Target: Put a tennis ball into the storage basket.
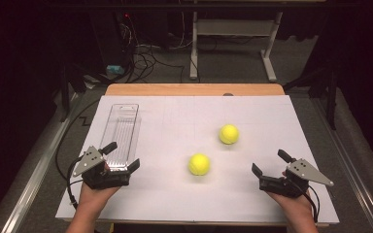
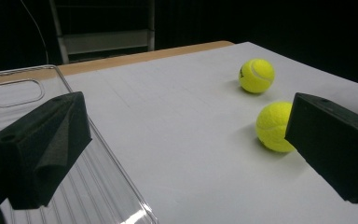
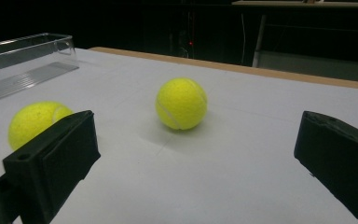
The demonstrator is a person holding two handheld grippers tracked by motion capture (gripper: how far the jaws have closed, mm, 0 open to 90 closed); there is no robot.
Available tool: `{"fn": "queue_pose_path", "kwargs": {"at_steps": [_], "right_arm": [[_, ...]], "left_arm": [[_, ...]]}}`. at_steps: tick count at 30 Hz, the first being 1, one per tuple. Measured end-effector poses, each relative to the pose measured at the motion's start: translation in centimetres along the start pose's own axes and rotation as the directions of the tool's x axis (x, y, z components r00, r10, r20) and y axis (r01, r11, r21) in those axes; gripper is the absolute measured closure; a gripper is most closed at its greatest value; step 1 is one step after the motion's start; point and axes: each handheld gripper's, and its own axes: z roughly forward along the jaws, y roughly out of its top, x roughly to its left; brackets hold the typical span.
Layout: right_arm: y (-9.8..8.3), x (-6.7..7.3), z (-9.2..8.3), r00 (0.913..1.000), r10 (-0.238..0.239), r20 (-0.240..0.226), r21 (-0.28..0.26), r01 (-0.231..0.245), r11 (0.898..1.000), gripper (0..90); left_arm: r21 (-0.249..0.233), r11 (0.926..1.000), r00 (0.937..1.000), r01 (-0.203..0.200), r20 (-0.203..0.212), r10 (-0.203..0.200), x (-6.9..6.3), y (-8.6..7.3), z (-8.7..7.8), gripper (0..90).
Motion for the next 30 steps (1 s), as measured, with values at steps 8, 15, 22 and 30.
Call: {"fn": "queue_pose_path", "kwargs": {"at_steps": [8,15,22,30], "right_arm": [[0.2,0.0,0.1,0.9995,-0.032,0.002,-0.005,0.032,0.999,0.0],[-0.1,0.0,0.2,0.9996,-0.028,0.004,0.01,0.028,1.0,0.0],[-0.3,0.0,0.4,0.9995,-0.032,-0.001,0.025,0.032,0.999,0.0],[-0.5,-0.1,0.5,0.9996,-0.022,-0.014,0.035,0.023,0.999,0.0]], "left_arm": [[-0.005,1.0,1.0,-0.001,-0.006,0.001,-0.1,0.0,-0.1,0.8],[0.0,1.0,1.0,0.002,-0.001,-0.002,-0.2,0.1,-0.1,0.8],[0.06,0.9976,0.9991,-0.036,0.024,0.034,-1.4,0.7,0.6,0.9],[0.174,0.9808,0.9949,-0.088,0.064,0.077,-3.3,0.9,2.2,1.6]]}}
